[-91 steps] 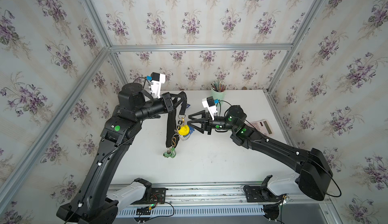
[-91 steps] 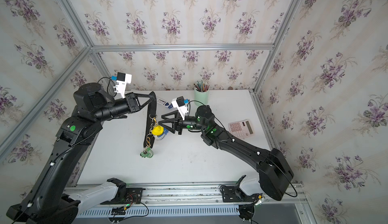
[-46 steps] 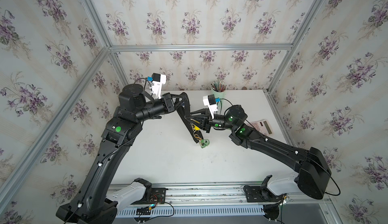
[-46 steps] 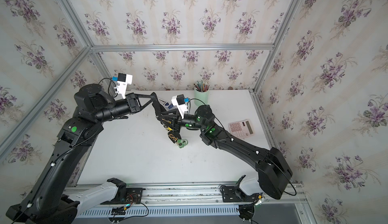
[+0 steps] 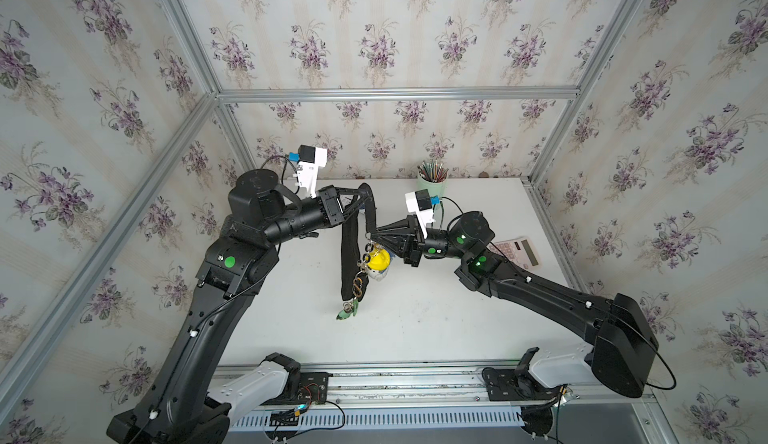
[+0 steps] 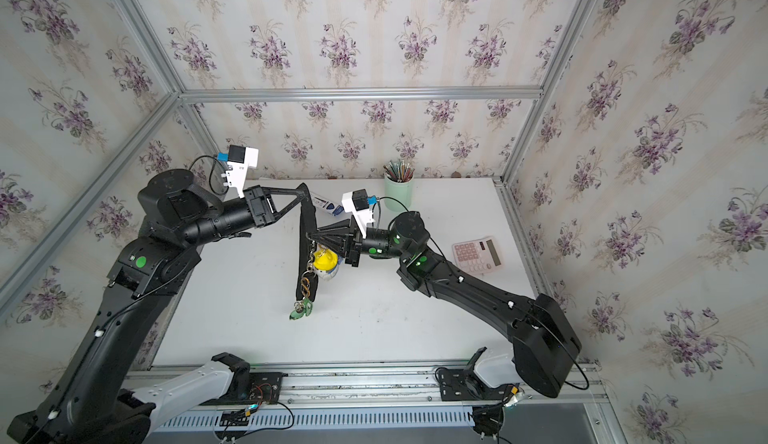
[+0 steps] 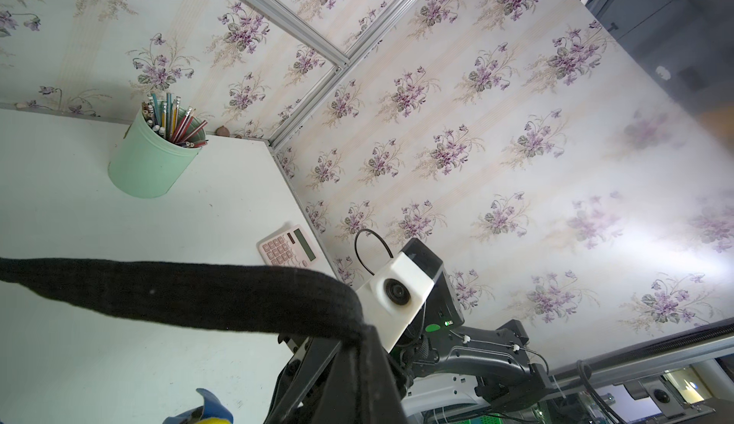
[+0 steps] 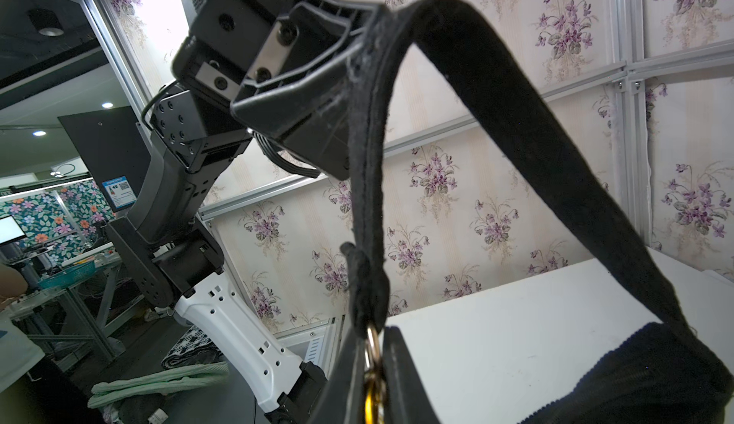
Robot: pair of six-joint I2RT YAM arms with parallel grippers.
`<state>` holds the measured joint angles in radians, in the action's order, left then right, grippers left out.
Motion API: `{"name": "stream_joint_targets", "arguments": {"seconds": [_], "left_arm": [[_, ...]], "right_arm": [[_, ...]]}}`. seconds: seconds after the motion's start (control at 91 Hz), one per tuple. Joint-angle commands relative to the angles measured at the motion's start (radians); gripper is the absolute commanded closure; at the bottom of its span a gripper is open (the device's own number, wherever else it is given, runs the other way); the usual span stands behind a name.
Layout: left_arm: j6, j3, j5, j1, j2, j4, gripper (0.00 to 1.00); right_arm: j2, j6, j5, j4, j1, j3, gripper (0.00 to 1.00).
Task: Remove the decoration from the bag
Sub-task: Pick up the bag from the center of the board.
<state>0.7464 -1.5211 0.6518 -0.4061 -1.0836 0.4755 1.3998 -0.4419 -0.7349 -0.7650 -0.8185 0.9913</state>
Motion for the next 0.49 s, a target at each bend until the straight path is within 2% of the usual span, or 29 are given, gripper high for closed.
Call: {"name": "stream_joint_targets", "arguments": {"seconds": [0.0,0.121,0.253,0.451,0.484], "left_arm": [[0.001,0.001,0.012,0.001,0.009,-0.067,1.0],[0.004,0.001,0.017,0.001,0.007,-0.066,1.0],[0.01,0.003,0.025,0.0,0.007,-0.074,1.0],[0.006,0.0,0.029,0.0,0.009,-0.071,1.0],[0.004,0.001,0.029,0.0,0.008,-0.069,1.0]], "right_arm": [[0.001,-0.014,-0.03,-0.043,-0.001,0.006,0.83],[0.002,-0.017,-0.041,-0.044,-0.001,0.007,0.79],[0.003,-0.018,-0.043,-0.045,-0.001,0.009,0.79],[0.005,-0.022,-0.037,-0.039,-0.001,0.014,0.99],[0.005,-0.022,-0.033,-0.036,-0.001,0.015,1.0]]}}
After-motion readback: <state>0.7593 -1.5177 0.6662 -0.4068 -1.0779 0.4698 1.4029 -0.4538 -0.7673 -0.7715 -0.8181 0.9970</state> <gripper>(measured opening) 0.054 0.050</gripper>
